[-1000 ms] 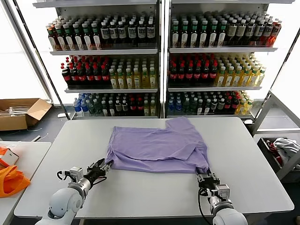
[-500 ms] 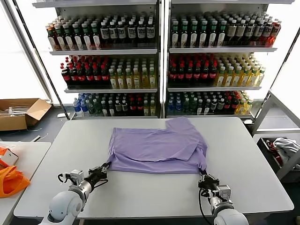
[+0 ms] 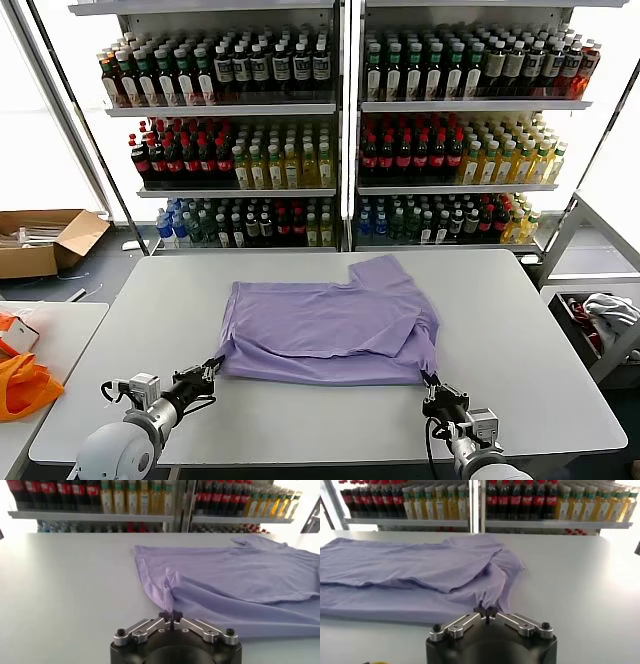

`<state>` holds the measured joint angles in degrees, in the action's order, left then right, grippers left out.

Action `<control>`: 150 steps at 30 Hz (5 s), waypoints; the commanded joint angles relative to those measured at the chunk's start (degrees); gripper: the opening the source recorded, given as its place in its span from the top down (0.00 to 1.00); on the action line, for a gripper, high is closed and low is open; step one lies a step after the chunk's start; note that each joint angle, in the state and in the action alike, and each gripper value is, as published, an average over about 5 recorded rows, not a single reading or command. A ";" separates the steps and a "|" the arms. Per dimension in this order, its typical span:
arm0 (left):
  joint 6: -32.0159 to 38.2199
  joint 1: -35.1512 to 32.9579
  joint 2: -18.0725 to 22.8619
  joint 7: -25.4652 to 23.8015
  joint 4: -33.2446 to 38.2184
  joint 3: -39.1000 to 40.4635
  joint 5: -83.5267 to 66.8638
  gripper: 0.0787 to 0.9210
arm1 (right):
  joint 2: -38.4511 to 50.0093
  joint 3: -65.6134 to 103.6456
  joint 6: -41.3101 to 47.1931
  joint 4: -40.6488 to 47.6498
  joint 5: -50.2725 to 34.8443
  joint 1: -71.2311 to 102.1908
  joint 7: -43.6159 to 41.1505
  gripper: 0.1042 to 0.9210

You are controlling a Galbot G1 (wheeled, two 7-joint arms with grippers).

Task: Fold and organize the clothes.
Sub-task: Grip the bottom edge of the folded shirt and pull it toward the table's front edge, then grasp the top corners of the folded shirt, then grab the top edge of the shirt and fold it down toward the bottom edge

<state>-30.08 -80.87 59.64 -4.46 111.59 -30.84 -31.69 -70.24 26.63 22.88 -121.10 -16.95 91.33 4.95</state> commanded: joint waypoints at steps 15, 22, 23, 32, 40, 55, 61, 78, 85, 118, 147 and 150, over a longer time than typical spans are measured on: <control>-1.27 -28.81 1.31 0.91 18.48 -11.63 -2.15 0.99 | -1.17 0.59 0.04 -11.37 4.06 17.93 -1.20 0.98; -2.93 -26.63 -0.83 1.16 18.69 -14.74 -7.34 0.85 | -0.76 2.72 0.94 -12.10 2.67 15.92 -2.16 0.76; -2.93 -25.82 -1.30 1.33 18.49 -15.11 -7.56 0.82 | -0.67 3.44 1.06 -12.07 2.24 15.30 -2.31 0.72; -2.68 -18.73 -6.47 -0.93 14.81 -19.19 -8.33 0.51 | 3.65 14.60 2.39 -9.57 -1.54 7.03 -7.85 0.40; -1.28 -5.15 -12.36 -8.69 5.68 -13.44 -8.23 0.23 | 12.20 13.91 9.38 1.18 -6.81 -13.01 -10.68 0.15; 1.83 22.58 -14.90 -13.75 -19.34 9.16 -7.09 0.12 | 9.75 -9.31 9.08 39.15 -10.56 -50.84 -18.07 0.12; 2.75 28.22 -13.68 -13.80 -24.63 13.92 -6.92 0.12 | 7.09 -14.39 8.21 44.23 -4.91 -54.96 -16.72 0.12; 3.70 32.74 -9.12 -12.48 -32.14 17.89 -4.97 0.12 | 1.44 -18.01 7.77 50.95 -7.90 -58.47 -12.12 0.12; 3.02 29.31 -9.31 -12.65 -29.64 16.45 -4.90 0.30 | -0.68 -18.24 7.04 54.16 -7.46 -59.85 -11.99 0.13; 3.82 26.96 -9.75 -15.14 -27.03 14.89 -5.19 0.99 | -2.49 -16.78 7.53 49.65 -15.64 -57.04 -11.45 1.00; 4.00 4.00 -12.86 -13.50 -0.53 -2.44 -7.23 0.99 | 4.38 0.64 9.64 6.78 -27.55 -22.78 -6.31 1.00; 3.64 -1.51 -13.53 -13.76 2.59 -5.18 -5.68 0.99 | 4.14 2.82 9.94 4.02 -26.86 -19.01 -5.75 1.00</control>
<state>-26.45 -71.44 46.54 -18.18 106.19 -29.90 -38.38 -66.69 25.09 32.84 -107.26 -42.74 62.22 -1.40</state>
